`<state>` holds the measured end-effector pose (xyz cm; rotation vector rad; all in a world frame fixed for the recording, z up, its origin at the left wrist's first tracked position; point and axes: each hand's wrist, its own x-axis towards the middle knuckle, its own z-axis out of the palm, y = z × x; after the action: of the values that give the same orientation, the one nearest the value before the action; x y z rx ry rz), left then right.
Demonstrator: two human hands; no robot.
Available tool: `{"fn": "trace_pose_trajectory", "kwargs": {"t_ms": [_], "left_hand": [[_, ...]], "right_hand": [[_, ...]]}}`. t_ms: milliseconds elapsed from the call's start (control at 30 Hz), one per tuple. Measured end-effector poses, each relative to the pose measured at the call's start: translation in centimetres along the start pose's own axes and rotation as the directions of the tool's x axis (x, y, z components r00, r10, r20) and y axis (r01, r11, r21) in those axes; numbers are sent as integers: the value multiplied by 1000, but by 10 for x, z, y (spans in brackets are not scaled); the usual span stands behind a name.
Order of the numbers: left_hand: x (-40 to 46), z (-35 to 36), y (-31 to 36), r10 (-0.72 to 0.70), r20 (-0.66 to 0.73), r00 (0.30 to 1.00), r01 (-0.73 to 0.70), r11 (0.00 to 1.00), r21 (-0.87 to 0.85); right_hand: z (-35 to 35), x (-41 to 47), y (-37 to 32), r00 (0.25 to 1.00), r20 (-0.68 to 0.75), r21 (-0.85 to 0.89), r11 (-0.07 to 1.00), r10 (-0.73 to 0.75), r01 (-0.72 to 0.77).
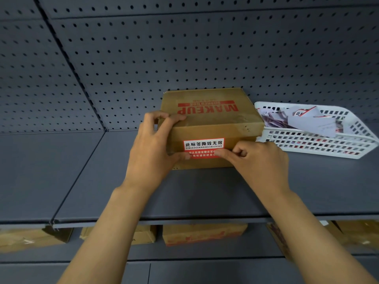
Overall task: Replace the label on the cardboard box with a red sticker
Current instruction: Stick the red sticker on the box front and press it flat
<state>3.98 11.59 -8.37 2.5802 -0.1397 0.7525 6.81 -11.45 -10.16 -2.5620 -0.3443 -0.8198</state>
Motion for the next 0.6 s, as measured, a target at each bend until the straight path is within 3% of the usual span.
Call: {"fn": "trace_pose_trajectory", "kwargs": {"t_ms": [167,367,600], "left_hand": [[0,-1,0,9,25,1000,-8,1000,-26],[-2,7,14,-28,-32,999,28,1000,6],[-3,2,7,-25,-19,1000,26,997,72]], "right_hand": [[-4,-3,2,1000,-4,-8,1000,-6,6],[11,-6,-27,994,87,-12,997,-71,73],[5,0,-21,996,91,-79,996,-22,30]]}}
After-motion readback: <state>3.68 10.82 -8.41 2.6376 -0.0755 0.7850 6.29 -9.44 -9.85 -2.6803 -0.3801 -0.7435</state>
